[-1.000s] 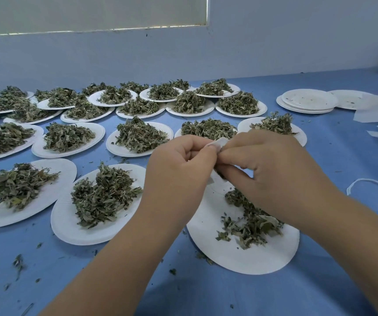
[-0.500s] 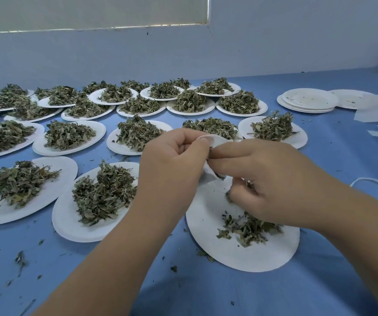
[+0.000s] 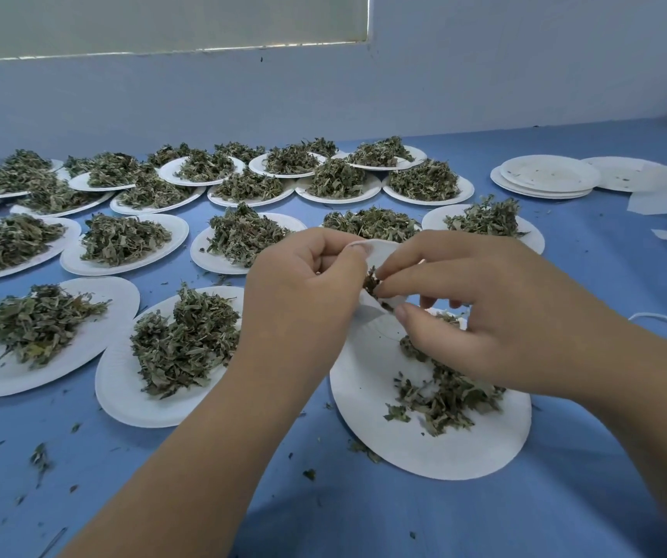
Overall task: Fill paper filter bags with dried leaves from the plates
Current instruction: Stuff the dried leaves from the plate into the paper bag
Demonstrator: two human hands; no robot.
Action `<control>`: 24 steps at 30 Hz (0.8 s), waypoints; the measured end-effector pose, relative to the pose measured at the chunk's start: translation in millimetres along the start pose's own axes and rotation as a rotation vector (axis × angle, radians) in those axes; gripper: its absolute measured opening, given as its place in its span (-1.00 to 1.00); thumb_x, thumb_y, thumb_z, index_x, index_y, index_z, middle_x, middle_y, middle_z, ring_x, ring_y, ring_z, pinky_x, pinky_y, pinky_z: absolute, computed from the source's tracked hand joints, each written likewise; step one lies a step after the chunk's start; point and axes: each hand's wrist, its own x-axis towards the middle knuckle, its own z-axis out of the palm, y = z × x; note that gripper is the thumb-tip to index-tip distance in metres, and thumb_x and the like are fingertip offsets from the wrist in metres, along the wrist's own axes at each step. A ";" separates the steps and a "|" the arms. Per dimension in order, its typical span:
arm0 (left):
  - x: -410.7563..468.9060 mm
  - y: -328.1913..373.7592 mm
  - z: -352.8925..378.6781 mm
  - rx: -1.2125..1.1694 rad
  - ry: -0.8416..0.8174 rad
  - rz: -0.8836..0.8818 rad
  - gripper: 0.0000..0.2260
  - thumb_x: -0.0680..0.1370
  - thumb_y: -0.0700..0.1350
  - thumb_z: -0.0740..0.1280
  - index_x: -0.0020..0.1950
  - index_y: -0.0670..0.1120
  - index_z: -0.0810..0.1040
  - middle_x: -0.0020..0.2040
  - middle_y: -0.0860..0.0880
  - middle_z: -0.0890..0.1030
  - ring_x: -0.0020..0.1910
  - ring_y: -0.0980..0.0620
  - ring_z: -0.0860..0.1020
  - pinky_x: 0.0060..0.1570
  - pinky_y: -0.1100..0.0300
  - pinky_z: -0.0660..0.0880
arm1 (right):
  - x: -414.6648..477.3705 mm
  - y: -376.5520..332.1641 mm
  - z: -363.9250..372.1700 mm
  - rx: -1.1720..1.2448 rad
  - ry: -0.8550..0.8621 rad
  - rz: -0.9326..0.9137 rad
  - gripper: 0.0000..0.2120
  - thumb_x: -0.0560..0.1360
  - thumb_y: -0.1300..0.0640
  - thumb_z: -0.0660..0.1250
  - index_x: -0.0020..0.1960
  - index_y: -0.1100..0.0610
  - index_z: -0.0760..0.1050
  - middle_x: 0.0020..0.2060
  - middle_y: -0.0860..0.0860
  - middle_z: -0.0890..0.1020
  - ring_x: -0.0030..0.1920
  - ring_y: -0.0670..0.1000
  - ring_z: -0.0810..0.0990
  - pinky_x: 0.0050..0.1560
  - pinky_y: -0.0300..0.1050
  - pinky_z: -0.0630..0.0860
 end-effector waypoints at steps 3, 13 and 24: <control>-1.2 0.7 0.7 0.011 -0.007 0.010 -0.82 0.54 -0.16 0.35 -0.24 -0.02 0.64 -0.55 0.14 0.40 -0.56 0.15 0.28 -0.54 0.32 0.25 | 1.4 0.5 1.6 -0.031 -0.027 0.009 -0.77 0.48 -0.02 0.26 -0.03 -0.01 0.66 -0.04 -0.20 0.58 -0.17 -0.08 0.57 -0.23 0.01 0.52; -1.8 0.4 0.8 0.016 -0.013 0.017 -0.84 0.54 -0.17 0.36 -0.22 -0.02 0.64 -0.53 0.10 0.38 -0.55 0.14 0.27 -0.55 0.33 0.23 | 1.6 6.8 -2.5 0.004 -0.082 -0.007 -0.83 0.49 0.08 0.29 -0.05 0.02 0.67 -0.10 -0.18 0.58 -0.22 -0.13 0.55 -0.24 -0.17 0.47; -1.9 0.0 1.4 0.037 -0.037 0.018 -0.84 0.54 -0.18 0.36 -0.22 -0.01 0.64 -0.53 0.11 0.38 -0.56 0.19 0.27 -0.54 0.40 0.22 | 1.6 13.8 -5.7 0.068 -0.086 0.005 -0.86 0.51 0.15 0.33 -0.05 -0.01 0.66 -0.13 -0.19 0.59 -0.22 -0.11 0.58 -0.21 -0.21 0.47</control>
